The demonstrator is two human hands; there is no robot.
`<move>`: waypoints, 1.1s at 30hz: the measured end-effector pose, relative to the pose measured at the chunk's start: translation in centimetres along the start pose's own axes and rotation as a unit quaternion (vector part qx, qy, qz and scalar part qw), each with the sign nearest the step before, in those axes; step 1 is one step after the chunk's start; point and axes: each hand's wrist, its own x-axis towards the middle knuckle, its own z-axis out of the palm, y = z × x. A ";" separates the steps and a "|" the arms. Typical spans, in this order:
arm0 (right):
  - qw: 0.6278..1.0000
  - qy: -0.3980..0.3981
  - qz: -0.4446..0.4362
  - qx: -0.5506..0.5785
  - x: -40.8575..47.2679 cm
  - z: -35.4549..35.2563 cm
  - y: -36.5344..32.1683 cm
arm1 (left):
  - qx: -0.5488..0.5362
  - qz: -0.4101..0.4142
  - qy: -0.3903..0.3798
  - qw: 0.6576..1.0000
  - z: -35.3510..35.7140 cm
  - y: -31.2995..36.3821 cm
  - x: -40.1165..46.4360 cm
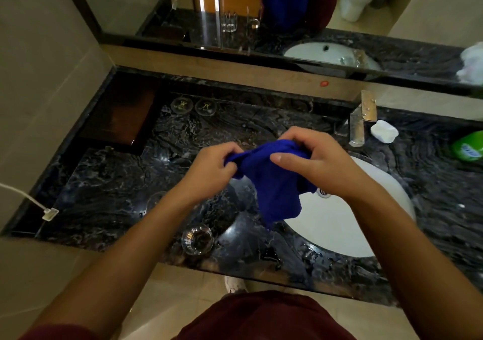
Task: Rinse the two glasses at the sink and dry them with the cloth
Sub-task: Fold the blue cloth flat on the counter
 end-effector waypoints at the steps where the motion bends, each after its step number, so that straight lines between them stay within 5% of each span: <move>1: 1.000 0.011 0.002 0.006 0.1 -0.1 0.2 | 0.030 -0.003 0.014 0.999 -0.3 -0.4 0.0; 4: 0.998 0.037 0.012 -0.055 0.7 -0.7 1.0 | 0.108 0.013 0.058 0.992 -1.6 -1.9 0.7; 8: 0.935 0.038 0.057 -0.347 3.1 -1.6 3.0 | 0.172 0.028 0.095 0.980 -4.4 -2.9 3.6; 13: 0.911 0.127 0.021 -0.392 5.3 -1.5 5.2 | 0.232 0.060 0.111 0.964 -7.0 -2.9 5.7; 20: 0.902 0.087 0.048 -0.420 4.7 1.4 10.7 | 0.323 0.053 -0.030 0.945 -6.8 -7.6 4.2; 26: 0.889 -0.043 0.061 -0.452 -0.8 5.9 15.4 | 0.361 -0.022 -0.144 0.921 -4.9 -11.4 -0.2; 33: 0.927 -0.154 0.097 -0.327 -5.2 8.0 17.6 | 0.363 -0.069 -0.272 0.889 -4.7 -12.4 -2.1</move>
